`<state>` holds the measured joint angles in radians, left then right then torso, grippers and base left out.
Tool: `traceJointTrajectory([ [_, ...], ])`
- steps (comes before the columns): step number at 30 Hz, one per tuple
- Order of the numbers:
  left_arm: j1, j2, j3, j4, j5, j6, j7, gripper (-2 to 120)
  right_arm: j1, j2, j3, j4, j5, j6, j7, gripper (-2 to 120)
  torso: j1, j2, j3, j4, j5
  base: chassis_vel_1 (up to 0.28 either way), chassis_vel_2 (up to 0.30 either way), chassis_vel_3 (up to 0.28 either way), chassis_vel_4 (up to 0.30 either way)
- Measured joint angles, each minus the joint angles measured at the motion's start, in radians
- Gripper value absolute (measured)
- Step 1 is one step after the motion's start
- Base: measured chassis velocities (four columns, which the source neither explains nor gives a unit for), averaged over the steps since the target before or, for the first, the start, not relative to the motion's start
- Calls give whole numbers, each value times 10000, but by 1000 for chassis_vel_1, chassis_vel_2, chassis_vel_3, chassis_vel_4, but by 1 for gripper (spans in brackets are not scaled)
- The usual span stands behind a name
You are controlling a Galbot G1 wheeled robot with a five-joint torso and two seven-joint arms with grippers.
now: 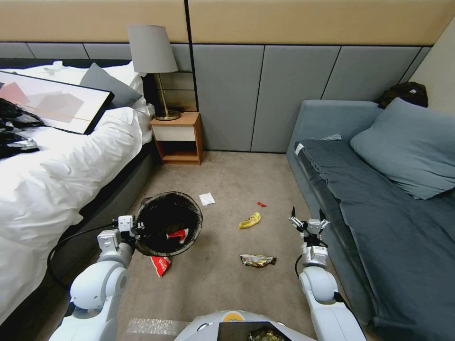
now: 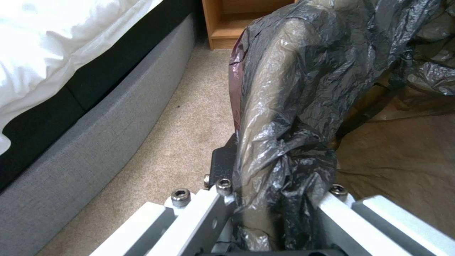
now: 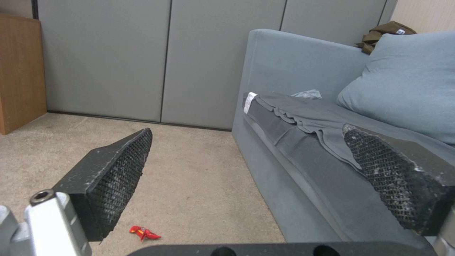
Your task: Pick up the trash bin, then pick up the garbage from the floor and place it into the trash bin.
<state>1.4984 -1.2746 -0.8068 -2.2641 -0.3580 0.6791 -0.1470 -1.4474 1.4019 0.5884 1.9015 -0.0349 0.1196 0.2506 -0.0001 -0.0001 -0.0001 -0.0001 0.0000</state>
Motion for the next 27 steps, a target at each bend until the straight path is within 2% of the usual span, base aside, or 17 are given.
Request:
traceJointTrajectory([
  [27,79,304,73,-248,-125,173,-80,0,-188,-22,-78,111,13,-151,-33,100,1,0,0,1,0,0,0,0,0],
])
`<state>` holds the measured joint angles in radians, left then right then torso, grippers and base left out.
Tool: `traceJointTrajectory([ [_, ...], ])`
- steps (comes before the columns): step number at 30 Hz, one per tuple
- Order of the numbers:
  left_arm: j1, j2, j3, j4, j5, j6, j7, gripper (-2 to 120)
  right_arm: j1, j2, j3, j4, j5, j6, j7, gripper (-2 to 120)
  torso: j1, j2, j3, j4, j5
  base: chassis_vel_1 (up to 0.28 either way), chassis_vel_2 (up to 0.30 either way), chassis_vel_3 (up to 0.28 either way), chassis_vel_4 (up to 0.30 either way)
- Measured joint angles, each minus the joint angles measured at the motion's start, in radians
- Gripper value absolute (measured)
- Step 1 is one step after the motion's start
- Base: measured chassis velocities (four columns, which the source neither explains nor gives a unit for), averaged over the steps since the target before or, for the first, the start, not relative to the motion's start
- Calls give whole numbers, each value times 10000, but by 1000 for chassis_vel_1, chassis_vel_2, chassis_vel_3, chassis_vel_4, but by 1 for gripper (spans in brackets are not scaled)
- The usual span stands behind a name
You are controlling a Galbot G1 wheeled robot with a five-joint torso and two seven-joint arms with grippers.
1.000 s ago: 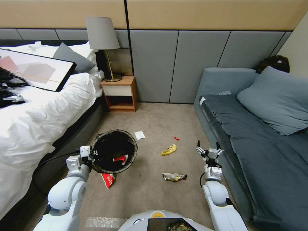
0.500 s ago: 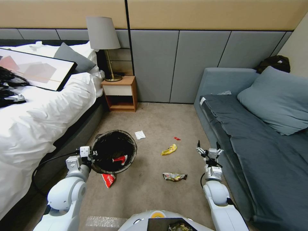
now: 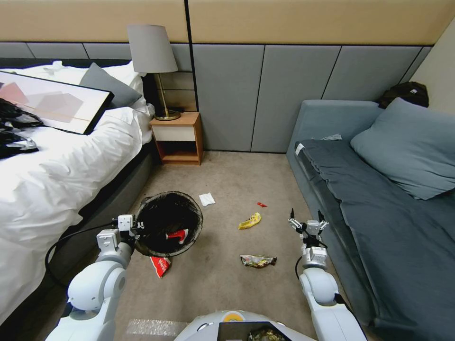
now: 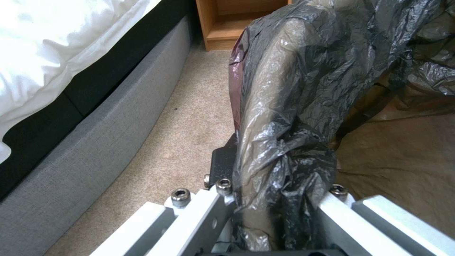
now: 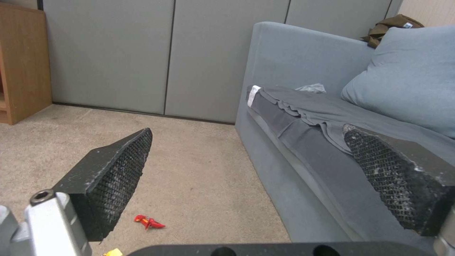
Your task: Pick up the trash bin, then pick up the garbage from the floor and place it into the trash bin.
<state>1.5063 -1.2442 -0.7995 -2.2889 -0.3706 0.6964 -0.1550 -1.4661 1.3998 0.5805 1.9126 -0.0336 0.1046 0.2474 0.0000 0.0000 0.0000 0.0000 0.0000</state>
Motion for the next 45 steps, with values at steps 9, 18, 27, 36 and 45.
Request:
traceJointTrajectory([
  [9,46,-109,1,25,29,-9,18,0,-43,44,3,10,-64,2,-35,100,0,0,0,0,0,0,0,0,0],
  [18,39,-193,-50,62,73,-34,18,0,0,62,11,-36,-73,15,-67,100,0,0,0,0,0,0,0,0,0],
  [27,46,-269,-87,137,91,-74,31,0,-81,152,91,-10,-111,250,-165,100,0,0,0,-1,0,0,0,0,0],
  [36,16,-285,-99,163,100,-85,37,0,-109,52,30,27,-508,281,-191,100,0,0,0,-1,0,0,0,0,0],
  [45,71,-226,-190,-11,91,85,4,0,767,-1719,-1365,345,1331,-4854,872,100,0,0,0,0,3,0,0,0,0],
])
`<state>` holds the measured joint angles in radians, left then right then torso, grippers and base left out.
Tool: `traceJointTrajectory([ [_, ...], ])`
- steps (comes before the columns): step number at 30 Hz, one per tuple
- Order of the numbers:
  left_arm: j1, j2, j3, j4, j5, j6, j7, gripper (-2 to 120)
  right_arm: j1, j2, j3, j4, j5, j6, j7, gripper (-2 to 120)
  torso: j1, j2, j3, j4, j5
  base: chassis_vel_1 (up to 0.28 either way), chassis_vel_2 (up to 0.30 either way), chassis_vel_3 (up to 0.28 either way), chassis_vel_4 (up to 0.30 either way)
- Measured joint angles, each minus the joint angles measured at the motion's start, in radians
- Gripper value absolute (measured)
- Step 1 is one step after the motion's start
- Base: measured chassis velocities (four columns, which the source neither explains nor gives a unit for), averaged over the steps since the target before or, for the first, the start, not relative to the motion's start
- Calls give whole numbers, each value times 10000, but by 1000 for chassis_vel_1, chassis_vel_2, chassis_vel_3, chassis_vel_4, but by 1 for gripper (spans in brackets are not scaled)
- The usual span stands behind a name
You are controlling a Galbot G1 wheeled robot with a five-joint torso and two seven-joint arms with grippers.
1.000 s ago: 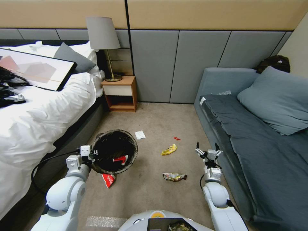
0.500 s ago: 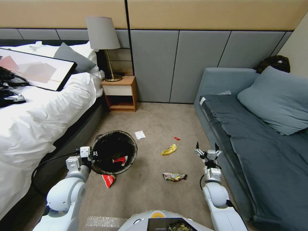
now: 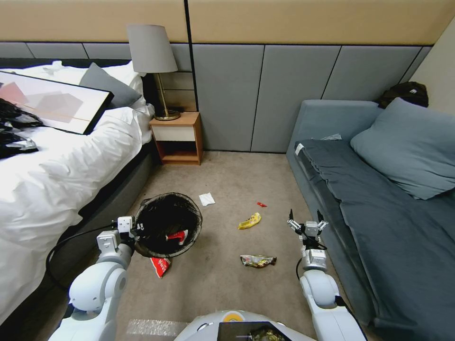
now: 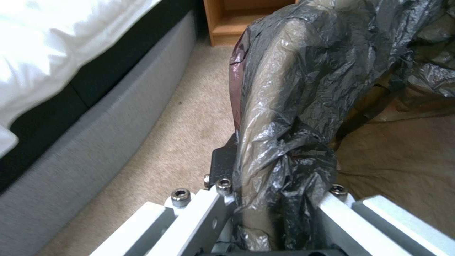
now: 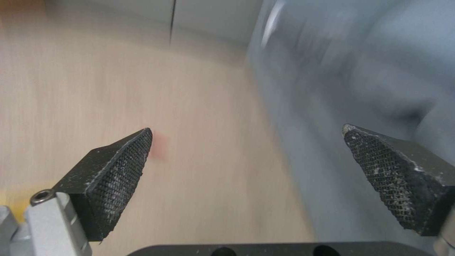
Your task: Pick up the trash bin, then pick up the garbage from the floor and place it into the trash bin.
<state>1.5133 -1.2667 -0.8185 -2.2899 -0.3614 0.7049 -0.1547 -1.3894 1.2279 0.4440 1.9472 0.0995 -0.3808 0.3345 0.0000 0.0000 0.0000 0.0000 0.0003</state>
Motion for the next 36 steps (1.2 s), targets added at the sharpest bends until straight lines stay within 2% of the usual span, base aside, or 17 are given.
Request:
traceJointTrajectory([
  [2,-8,48,-30,-40,-2,171,0,0,1118,-1434,-808,-418,1489,-2041,-290,100,0,0,1,3,-3,0,0,0,0],
  [3,-8,48,-30,-40,-2,171,0,0,1118,-1434,-808,-418,1489,-2041,-290,100,0,0,1,3,-3,0,0,0,0],
  [5,4,12,-32,-148,14,281,18,0,2345,-2375,-1510,-1032,2898,-3319,-1735,100,0,0,1,0,0,0,0,0,0],
  [7,10,-1,-32,-194,16,289,33,0,2697,-2551,-1740,-1183,3187,-3529,-2138,100,0,0,1,1,0,0,0,0,0],
  [9,38,-19,-33,-326,11,292,92,0,3522,-2925,-2517,-1722,3795,-3692,-2874,100,1,0,2,4,-5,0,0,0,0],
  [11,41,-22,-28,-379,-3,294,104,0,3770,-3004,-2819,-1943,3924,-3709,-3043,100,0,0,1,2,-2,0,0,0,0],
  [12,57,-28,-19,-478,-37,296,145,0,4224,-3134,-3329,-2382,4056,-3712,-3416,100,1,0,1,2,2,0,0,0,0],
  [14,70,-29,-12,-538,-79,295,173,0,4439,-3171,-3588,-2603,4116,-3708,-3553,100,0,0,1,1,-6,0,0,0,0],
  [17,125,-26,28,-660,-123,298,263,0,5045,-3146,-4510,-3387,4176,-3683,-3971,100,1,0,1,-2,1,0,0,0,0],
  [24,171,-62,34,-608,-21,304,282,0,5513,-2754,-5444,-4372,3949,-3614,-4042,100,1,0,1,1,-3,0,0,0,0],
  [36,134,-168,83,-521,45,319,282,0,6170,-2591,-6703,-5086,3592,-3577,-4059,100,0,0,0,0,-4,0,0,0,0],
])
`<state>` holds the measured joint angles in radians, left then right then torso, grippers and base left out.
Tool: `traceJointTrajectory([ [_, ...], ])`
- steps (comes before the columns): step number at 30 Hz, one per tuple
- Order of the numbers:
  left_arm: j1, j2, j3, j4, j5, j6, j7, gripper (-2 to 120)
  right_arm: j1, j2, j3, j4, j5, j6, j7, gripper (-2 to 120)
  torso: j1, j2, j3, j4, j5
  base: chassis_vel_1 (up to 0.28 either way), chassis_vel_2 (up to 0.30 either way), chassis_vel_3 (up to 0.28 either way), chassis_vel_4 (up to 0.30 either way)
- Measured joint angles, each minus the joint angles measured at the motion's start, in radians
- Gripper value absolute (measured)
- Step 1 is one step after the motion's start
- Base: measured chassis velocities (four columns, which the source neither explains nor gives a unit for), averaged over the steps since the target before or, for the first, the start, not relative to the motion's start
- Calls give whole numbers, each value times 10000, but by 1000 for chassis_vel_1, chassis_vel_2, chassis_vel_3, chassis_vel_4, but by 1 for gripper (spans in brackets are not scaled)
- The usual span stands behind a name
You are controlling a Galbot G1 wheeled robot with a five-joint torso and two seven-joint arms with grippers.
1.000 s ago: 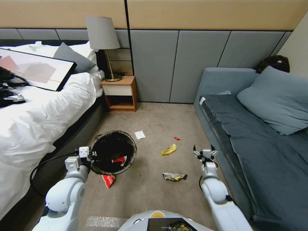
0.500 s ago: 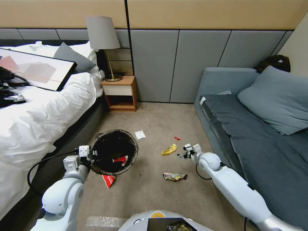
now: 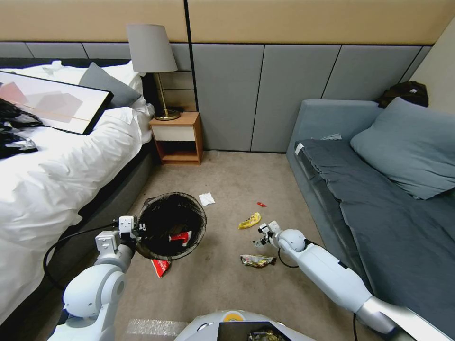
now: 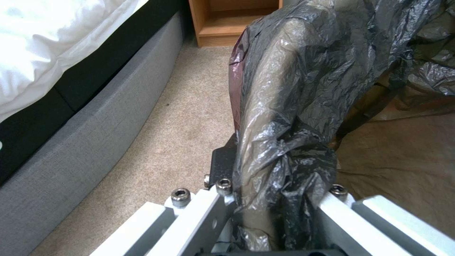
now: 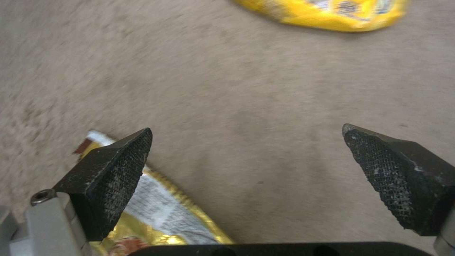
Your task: Pick up the trash bin, then pick up the garbage from the floor and place it into the trash bin.
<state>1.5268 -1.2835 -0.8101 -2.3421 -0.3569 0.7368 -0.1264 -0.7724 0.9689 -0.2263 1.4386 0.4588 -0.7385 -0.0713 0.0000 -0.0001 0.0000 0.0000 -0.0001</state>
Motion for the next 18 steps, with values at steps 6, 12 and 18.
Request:
traceJointTrajectory([
  [6,8,-16,-40,69,27,0,24,0,385,165,-874,-65,-100,12,15,100,0,0,0,1,0,0,0,0,0],
  [12,-7,-21,-55,138,94,0,121,0,467,241,-1576,-62,-235,16,68,100,0,0,0,-1,2,0,0,0,0],
  [18,-93,-8,-61,323,116,0,171,0,86,165,-1783,122,-530,25,122,100,0,0,-1,-1,0,0,0,0,0],
])
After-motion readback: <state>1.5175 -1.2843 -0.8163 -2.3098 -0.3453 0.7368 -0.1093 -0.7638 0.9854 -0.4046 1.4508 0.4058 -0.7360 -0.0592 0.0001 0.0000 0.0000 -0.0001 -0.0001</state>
